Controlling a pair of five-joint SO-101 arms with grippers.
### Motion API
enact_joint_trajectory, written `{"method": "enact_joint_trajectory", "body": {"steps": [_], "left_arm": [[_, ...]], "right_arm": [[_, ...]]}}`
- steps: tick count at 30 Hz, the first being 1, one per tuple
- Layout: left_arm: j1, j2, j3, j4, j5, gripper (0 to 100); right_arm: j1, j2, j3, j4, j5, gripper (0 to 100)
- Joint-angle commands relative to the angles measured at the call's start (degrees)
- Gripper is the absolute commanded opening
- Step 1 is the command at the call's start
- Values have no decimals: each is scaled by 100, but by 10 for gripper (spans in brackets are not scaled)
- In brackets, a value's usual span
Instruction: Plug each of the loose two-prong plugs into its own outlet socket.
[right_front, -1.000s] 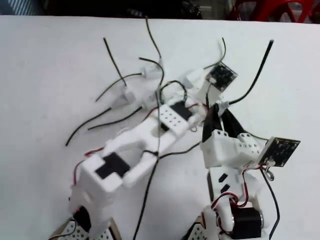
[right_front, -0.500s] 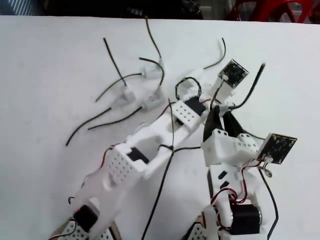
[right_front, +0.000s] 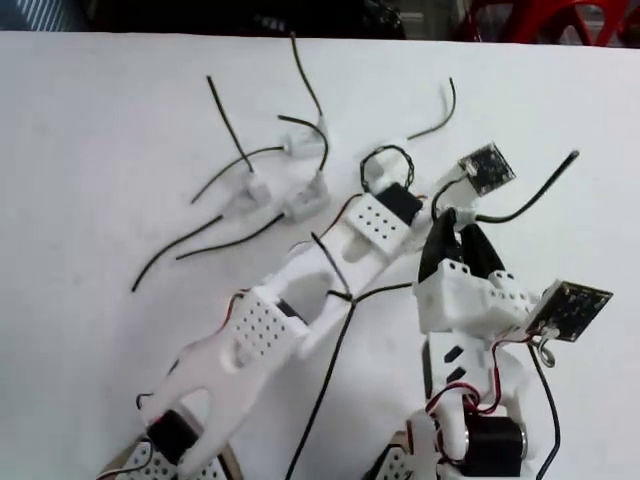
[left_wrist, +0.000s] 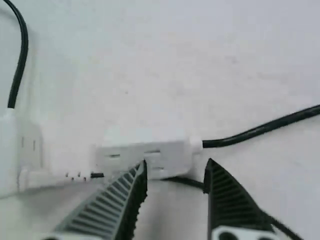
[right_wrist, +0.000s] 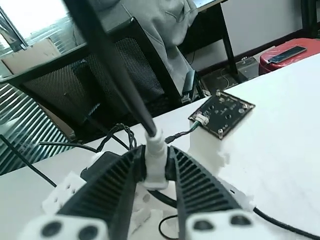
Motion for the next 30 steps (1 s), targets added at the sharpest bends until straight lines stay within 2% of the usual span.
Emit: {"method": "enact_joint_trajectory", "body": {"steps": [1,4,9,16,20,22,26,30], "left_arm": [[84,-31,-712,967,-220,191],[31,-22,-1213,844,281,191],[75,-13,-1547,-149,1292,194],[171,796,-1319,-1934,1319,190],[224,1218,-1336,-2505,1108,120],[233,1297,-1327,-2514,668,99],[224,1288,-1380,-1846,149,97],[75,1288,-1943,-712,70,98]], "right_arm": [[22,4,-158,-92,-44,17],[22,4,-176,-92,-44,17],[22,4,-176,-92,-44,17],[22,4,-176,-75,-44,17],[22,4,-176,31,-35,17],[22,4,-176,31,-26,17],[22,4,-176,31,-18,17],[22,4,-176,31,-9,17]]}}
